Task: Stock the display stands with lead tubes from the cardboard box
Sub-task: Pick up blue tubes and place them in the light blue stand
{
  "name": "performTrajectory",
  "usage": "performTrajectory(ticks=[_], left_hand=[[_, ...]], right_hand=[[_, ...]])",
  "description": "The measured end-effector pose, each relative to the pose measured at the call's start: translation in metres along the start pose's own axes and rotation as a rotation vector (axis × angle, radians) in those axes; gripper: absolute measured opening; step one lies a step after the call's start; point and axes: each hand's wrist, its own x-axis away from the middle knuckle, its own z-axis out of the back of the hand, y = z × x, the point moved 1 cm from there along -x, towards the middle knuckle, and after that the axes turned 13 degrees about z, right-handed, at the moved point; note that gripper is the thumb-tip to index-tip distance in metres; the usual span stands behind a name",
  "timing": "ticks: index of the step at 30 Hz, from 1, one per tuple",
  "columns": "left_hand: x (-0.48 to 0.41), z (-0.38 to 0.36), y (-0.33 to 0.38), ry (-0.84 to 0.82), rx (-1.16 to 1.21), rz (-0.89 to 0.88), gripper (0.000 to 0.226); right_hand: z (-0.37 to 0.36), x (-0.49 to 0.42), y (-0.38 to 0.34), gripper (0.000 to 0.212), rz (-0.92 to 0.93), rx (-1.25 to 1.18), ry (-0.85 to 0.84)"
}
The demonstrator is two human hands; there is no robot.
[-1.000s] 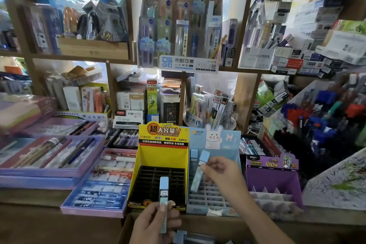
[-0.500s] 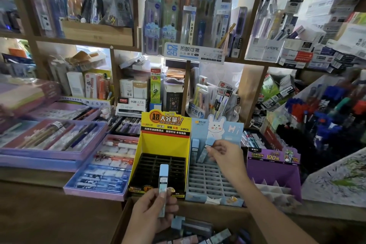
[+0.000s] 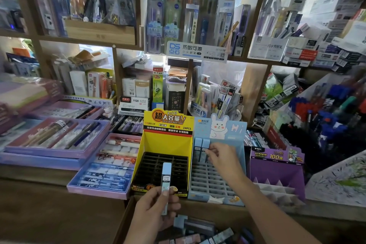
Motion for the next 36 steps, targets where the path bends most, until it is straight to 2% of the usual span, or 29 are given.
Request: performTrajectory(ticks=[9,12,15,17,19,21,26,31,34,36], left_hand=[[-0.002,0.000,-0.001,0.016,0.005,-0.019,0.019],[0.000,0.001,0.002,0.027,-0.046,-0.045,0.019],[0.001,0.001,0.009,0.016,-0.076,-0.085,0.019],[0.003,0.000,0.014,-0.011,-0.133,-0.109,0.018],[0.003,-0.001,0.019,-0.008,-0.297,-0.169,0.020],[0.001,-0.002,0.023,0.027,-0.501,-0.282,0.022],[-0.013,-0.013,0.034,0.026,-0.679,-0.461,0.014],[-0.022,-0.036,0.052,0.034,-0.774,-0.476,0.024],[-0.028,-0.051,0.067,0.034,-0.853,-0.512,0.026],[-0.034,-0.060,0.076,0.018,-0.869,-0.510,0.016]], right_hand=[[-0.001,0.009,0.002,0.015,-0.059,-0.051,0.031],[0.006,0.024,-0.001,0.018,-0.082,-0.072,0.098],[0.018,0.051,-0.006,0.008,-0.054,-0.160,0.149],[0.027,0.074,-0.009,0.011,-0.018,-0.195,0.147],[0.033,0.097,-0.008,0.017,-0.007,-0.213,0.141],[0.036,0.119,-0.002,0.018,-0.050,-0.240,0.103],[0.030,0.164,0.021,0.020,-0.178,-0.260,-0.087],[0.014,0.171,0.045,0.016,-0.281,-0.091,-0.421],[0.010,0.169,0.047,0.012,-0.301,-0.089,-0.446],[0.012,0.170,0.048,0.008,-0.318,-0.090,-0.447]])
